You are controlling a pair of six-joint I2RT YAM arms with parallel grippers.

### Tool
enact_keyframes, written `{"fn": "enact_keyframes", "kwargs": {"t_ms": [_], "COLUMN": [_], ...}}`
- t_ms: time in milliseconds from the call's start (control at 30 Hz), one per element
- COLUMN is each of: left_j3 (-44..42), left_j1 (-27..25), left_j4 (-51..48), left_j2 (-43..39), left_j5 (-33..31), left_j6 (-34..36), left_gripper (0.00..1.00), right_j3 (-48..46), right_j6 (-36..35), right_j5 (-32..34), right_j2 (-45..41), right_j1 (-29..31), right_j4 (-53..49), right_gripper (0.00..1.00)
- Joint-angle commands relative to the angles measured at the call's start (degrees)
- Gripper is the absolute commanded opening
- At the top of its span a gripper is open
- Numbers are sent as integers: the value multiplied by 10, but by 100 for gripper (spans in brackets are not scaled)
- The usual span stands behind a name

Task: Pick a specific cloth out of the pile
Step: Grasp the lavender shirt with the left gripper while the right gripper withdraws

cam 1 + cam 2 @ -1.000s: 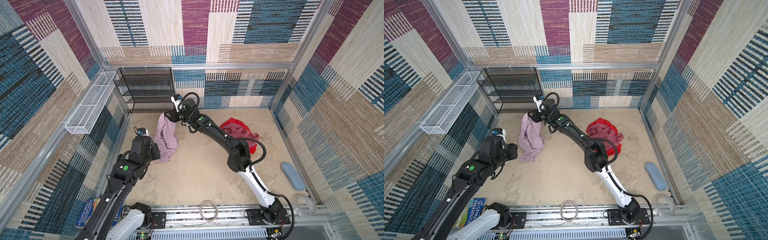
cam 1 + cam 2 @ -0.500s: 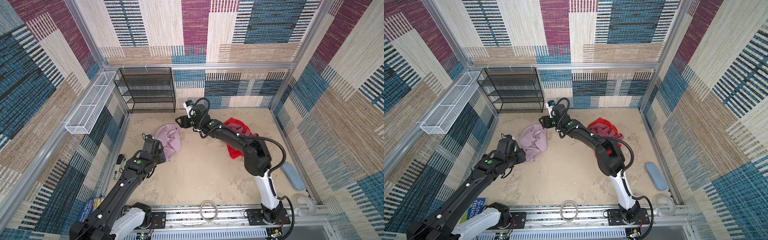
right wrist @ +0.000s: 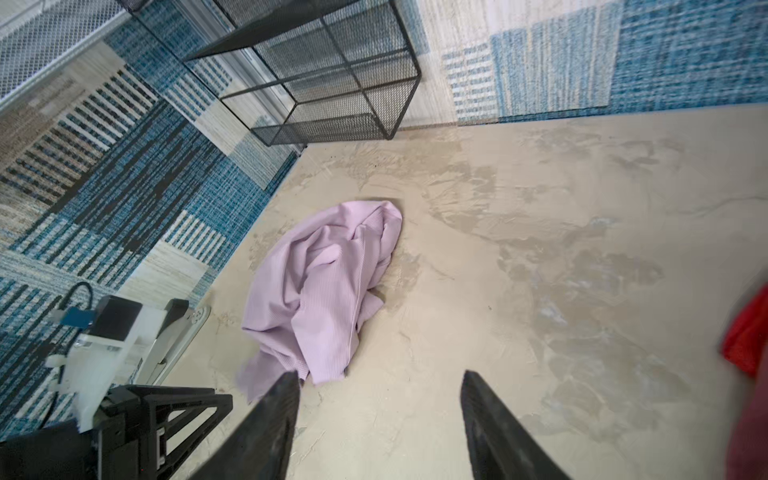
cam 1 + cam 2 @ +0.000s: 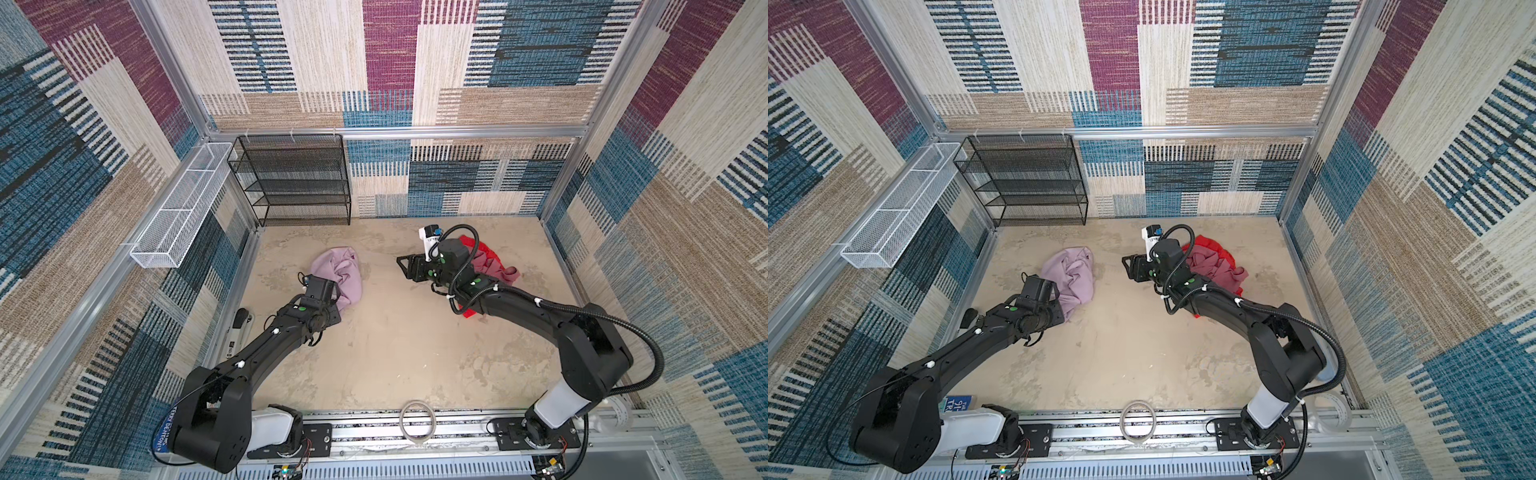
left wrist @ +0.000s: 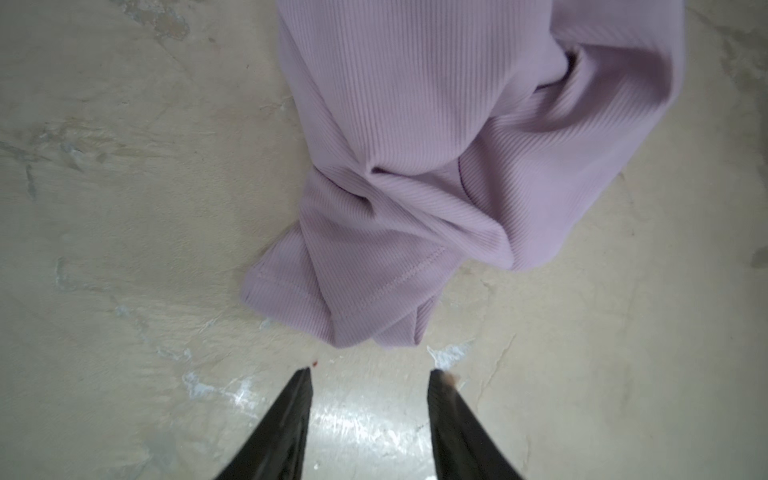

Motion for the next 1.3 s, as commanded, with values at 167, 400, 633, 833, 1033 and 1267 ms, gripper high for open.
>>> {"fn": "enact_keyframes", "kwargs": {"t_ms": [167,400,633,833,1033,1267], "left_j3": [14,6,1,-8,-17,-25], "left_j1": [11,23,40,56,61,60], "left_j4": [27,43,62,84,67,-5], "left_j2": [65,99,114,126,88,-37], "left_j5": [-7,16,20,29,49,48], "left_j6": [8,3,10,13,9,13], "left_gripper": [49,48,44,15,0,0], "right_j3": [-36,-32,-30,-24,-22,-15], "right_j6": [12,21,25,30,33,32], "right_j5": [15,5,7,1,2,-2], "right_j2": [-27,-17,-12,-1,-5,2], "right_j1": [-8,-10,-9,-10,-9,-10], "right_j4": [37,39,37,37,26,29], "right_gripper": [65,65,65,65,65,65]}}
